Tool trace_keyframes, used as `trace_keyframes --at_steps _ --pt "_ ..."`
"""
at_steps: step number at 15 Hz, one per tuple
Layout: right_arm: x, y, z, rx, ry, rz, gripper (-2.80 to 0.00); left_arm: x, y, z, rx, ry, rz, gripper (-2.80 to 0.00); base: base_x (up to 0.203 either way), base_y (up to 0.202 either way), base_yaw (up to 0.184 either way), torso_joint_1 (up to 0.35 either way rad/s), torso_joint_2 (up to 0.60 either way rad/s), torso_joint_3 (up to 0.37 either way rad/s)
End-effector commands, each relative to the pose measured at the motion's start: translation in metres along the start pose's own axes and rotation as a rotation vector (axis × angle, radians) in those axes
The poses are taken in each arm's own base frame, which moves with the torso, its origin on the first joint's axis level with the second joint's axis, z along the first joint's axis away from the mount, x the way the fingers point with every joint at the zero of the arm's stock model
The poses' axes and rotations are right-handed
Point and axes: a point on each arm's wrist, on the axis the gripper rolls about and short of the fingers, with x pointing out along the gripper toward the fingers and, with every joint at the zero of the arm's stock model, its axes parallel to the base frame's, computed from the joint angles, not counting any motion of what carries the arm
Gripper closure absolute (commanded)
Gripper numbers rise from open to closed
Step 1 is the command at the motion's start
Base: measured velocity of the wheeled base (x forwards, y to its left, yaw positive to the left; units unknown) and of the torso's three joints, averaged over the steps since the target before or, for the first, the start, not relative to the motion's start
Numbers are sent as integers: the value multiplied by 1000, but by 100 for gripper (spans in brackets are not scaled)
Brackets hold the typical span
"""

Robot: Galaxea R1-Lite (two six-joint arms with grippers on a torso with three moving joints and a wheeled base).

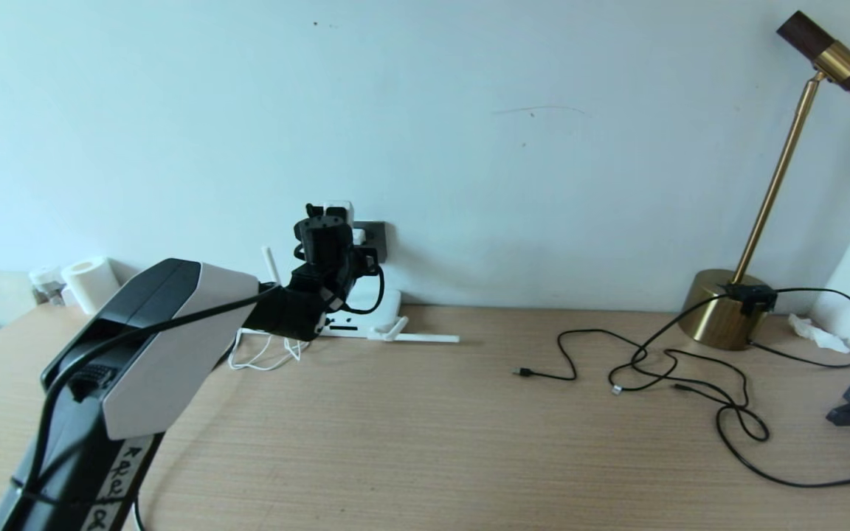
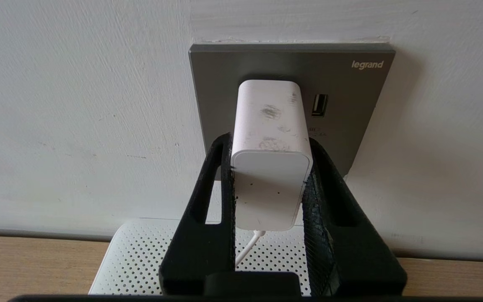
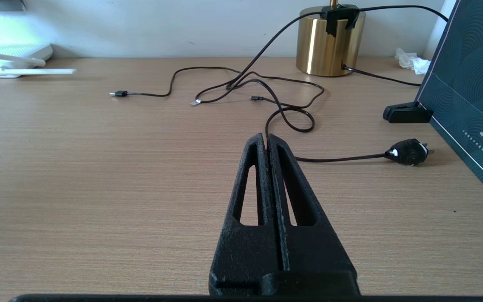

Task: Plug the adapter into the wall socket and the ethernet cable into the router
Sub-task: Plug plug into socket

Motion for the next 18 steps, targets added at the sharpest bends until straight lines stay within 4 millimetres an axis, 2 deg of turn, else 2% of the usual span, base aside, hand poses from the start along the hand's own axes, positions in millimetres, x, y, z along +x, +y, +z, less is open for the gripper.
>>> trace_keyframes --at_steps 1,18 --pt "1 0 -3 0 10 0 0 0 1 2 -2 -7 2 0 0 0 0 0 0 0" --pt "1 0 -3 0 10 0 0 -5 -9 1 3 10 -7 0 0 0 0 0 0 0"
